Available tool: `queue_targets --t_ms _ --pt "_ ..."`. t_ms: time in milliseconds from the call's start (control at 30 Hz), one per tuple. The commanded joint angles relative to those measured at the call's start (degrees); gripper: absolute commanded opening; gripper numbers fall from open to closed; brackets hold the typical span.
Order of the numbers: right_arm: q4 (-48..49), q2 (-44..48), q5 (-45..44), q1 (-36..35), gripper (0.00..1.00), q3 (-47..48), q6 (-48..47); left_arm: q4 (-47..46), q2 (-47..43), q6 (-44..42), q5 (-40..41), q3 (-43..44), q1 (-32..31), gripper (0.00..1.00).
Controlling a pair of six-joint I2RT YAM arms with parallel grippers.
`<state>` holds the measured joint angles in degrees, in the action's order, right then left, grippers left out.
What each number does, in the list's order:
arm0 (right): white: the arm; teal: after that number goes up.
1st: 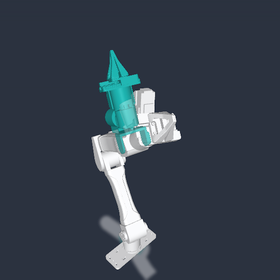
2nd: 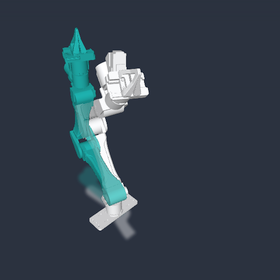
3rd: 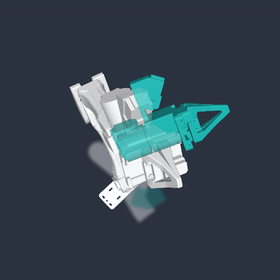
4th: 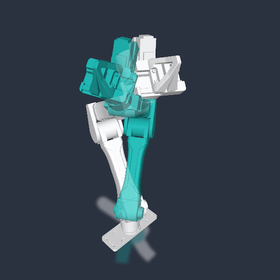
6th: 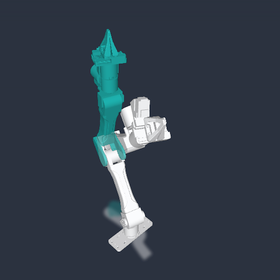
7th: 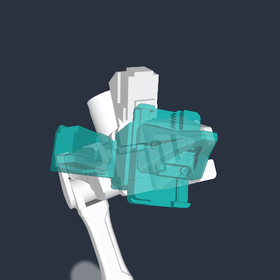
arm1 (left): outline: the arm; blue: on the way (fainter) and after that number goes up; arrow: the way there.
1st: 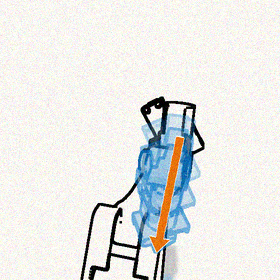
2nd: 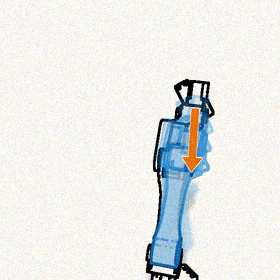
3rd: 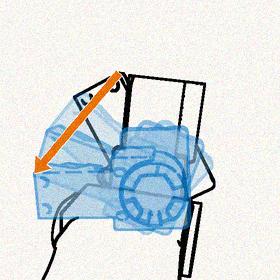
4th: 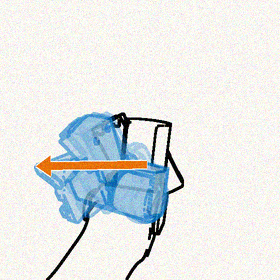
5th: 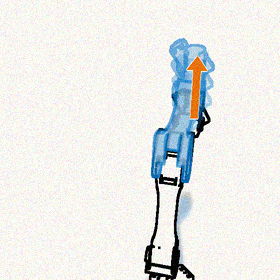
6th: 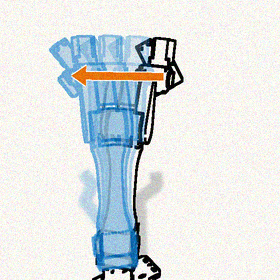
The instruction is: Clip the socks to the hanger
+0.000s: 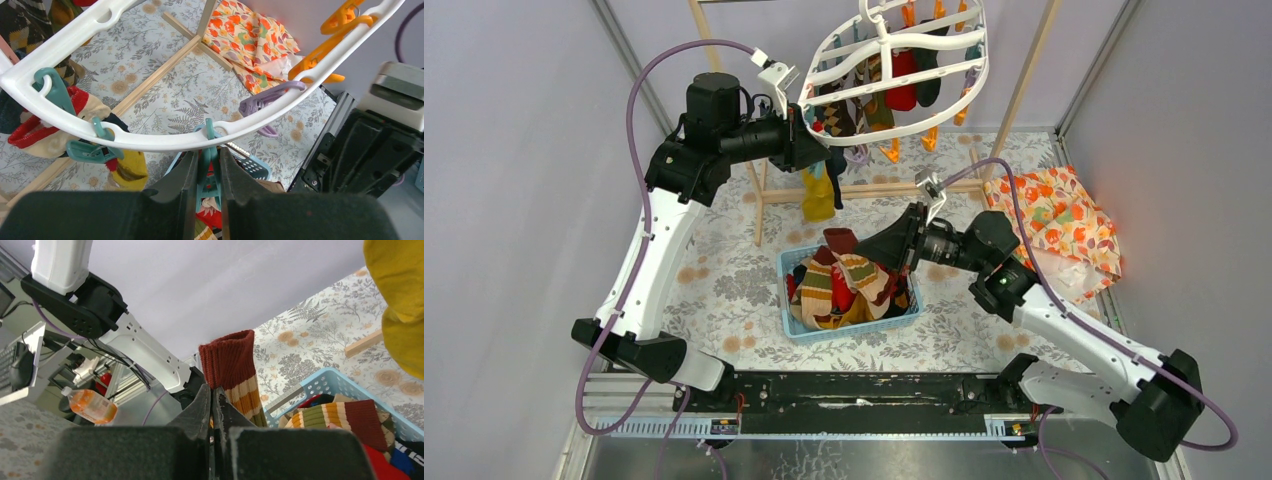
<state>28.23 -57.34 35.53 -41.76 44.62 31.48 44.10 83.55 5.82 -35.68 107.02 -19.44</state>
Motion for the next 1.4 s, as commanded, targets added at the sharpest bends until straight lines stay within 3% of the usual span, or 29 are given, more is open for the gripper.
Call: queue_targets --t_ms 0,133,433,667,1067,1367 --pt "9.8 -2.4 0.4 1.0 0.0 0.5 4.9 1.7 -1.7 -0.1 -2.6 1.4 0.0 0.01" --pt "17.6 -5.5 -0.2 1.6 0.0 -1.0 8.4 1.7 -1.2 0.8 -3.8 1.4 0.0 0.02" --pt "44.9 -19.7 2.2 4.8 0.0 -2.5 23.7 -0.1 -0.7 4.4 -6.7 0.8 0.0 0.0" --pt "69.6 -33.2 7.1 7.7 0.0 2.7 43.9 -7.6 -3.4 8.6 -8.7 -4.9 0.2 0.0" --pt "69.0 -35.2 13.7 8.5 0.0 5.7 49.2 -14.5 -3.3 14.2 -12.4 -8.5 1.6 0.0" --pt "37.9 -26.6 7.3 10.1 0.0 -12.3 28.8 -13.6 -3.6 12.7 -12.5 -9.5 2.5 0.0"
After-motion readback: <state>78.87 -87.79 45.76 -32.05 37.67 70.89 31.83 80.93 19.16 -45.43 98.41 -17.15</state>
